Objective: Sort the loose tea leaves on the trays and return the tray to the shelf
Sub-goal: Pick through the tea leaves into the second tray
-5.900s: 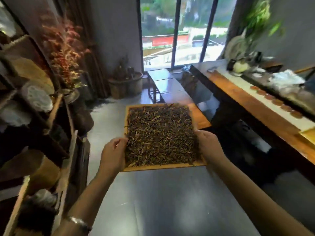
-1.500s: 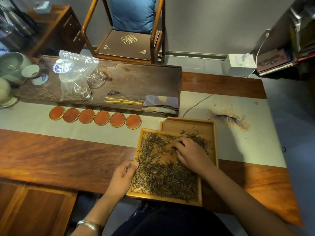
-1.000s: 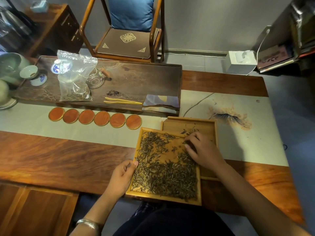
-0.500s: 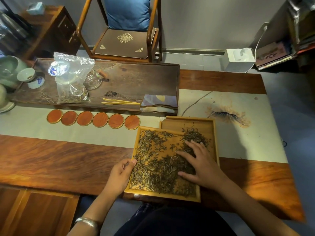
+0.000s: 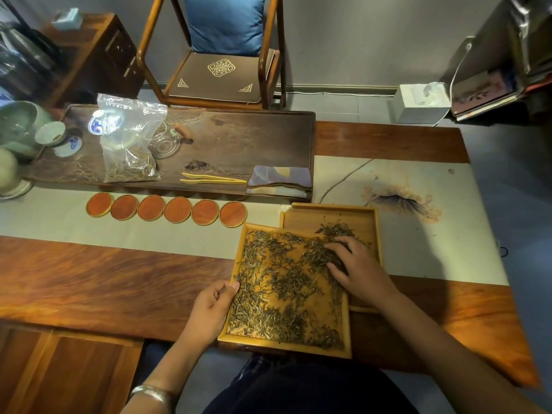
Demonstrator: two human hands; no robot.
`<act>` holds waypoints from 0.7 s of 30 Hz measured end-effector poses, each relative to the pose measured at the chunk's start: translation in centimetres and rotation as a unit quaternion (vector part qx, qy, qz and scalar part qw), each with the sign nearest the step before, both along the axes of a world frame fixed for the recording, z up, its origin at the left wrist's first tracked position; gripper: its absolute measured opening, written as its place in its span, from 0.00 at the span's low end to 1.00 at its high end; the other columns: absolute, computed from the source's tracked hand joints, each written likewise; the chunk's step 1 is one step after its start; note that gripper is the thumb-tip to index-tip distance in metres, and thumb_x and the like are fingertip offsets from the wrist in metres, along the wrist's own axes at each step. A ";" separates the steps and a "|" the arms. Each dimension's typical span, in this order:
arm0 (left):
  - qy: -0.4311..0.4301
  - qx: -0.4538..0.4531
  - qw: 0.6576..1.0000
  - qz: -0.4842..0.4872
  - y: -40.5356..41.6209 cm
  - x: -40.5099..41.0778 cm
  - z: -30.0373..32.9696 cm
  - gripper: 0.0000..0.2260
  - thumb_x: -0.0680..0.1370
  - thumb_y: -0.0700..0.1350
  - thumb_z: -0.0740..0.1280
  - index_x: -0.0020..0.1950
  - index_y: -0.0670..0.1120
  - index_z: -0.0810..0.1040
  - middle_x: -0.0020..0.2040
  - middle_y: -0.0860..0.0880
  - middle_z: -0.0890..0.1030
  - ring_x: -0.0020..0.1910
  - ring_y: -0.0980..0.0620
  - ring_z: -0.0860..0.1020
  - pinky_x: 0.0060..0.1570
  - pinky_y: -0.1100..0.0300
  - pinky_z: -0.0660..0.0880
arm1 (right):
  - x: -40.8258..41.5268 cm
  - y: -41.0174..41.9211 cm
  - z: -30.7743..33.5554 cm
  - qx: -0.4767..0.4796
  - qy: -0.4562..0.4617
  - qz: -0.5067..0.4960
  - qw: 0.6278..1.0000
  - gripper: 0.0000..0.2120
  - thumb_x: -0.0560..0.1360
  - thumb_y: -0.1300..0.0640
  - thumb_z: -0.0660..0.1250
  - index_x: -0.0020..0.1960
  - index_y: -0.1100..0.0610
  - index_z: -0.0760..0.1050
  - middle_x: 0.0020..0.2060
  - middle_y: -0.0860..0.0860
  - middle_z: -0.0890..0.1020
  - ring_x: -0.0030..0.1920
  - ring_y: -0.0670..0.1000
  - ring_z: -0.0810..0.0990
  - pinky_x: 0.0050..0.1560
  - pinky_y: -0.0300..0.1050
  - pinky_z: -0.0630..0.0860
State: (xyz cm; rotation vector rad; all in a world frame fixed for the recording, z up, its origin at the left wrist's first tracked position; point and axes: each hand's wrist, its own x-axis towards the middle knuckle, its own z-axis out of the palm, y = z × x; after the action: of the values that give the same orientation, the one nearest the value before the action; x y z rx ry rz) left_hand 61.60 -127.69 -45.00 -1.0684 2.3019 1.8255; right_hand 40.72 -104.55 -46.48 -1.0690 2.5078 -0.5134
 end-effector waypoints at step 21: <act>0.018 0.033 0.999 0.020 0.0 0.2 -1.3 0.12 0.80 0.45 0.62 0.43 0.45 0.82 0.40 0.49 0.85 0.40 0.58 0.81 0.41 0.70 0.73 | -0.4 1.0 1.4 -0.088 0.040 -0.034 0.995 0.16 0.77 0.51 0.65 0.63 0.55 0.74 0.57 0.50 0.76 0.56 0.48 0.75 0.47 0.43 0.78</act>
State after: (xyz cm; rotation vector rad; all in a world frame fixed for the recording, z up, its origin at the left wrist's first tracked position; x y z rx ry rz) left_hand 61.81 -127.70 -46.27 -1.0892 2.2395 1.9365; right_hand 40.27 -103.53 -45.07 -1.0904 2.6143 -0.7381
